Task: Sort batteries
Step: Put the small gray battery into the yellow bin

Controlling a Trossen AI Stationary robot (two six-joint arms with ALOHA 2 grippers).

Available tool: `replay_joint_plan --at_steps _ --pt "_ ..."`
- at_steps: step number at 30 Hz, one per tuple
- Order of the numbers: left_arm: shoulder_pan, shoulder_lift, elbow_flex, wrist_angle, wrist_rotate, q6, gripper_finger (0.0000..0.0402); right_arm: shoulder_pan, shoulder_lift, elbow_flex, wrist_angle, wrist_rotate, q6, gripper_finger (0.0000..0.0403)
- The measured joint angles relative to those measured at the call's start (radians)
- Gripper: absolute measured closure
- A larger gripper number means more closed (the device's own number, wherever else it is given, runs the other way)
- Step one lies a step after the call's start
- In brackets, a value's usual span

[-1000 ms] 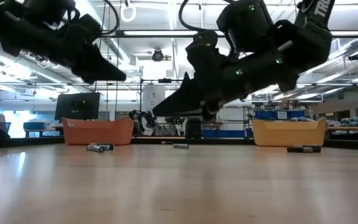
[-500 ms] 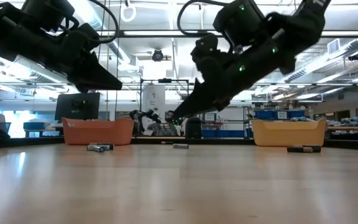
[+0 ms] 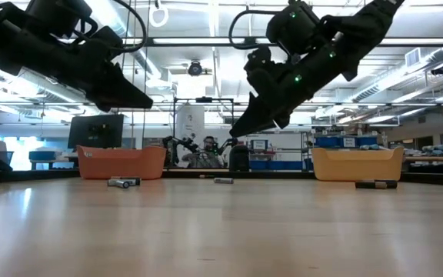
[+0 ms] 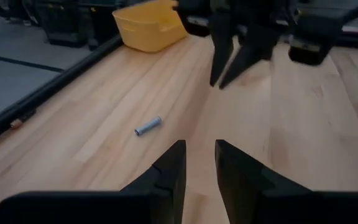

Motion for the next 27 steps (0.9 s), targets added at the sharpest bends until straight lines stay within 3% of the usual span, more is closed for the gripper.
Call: replay_joint_plan --at_steps 5,10,18,27 --pt "0.025 0.0 0.0 -0.026 -0.07 -0.029 0.0308 -0.029 0.0 0.0 -0.002 -0.002 -0.001 0.0318" --pt "0.049 0.0 0.0 -0.063 -0.071 -0.032 0.0308 -0.063 0.0 0.0 -0.001 -0.008 -0.001 0.0312" --pt "0.05 0.0 0.0 0.008 -0.07 -0.01 0.0308 -0.114 0.003 0.0 0.012 -0.01 0.002 0.0313" --pt "0.052 0.002 0.0 0.056 -0.067 0.081 0.0308 -0.144 0.164 -0.001 0.176 -0.023 -0.002 0.0286"
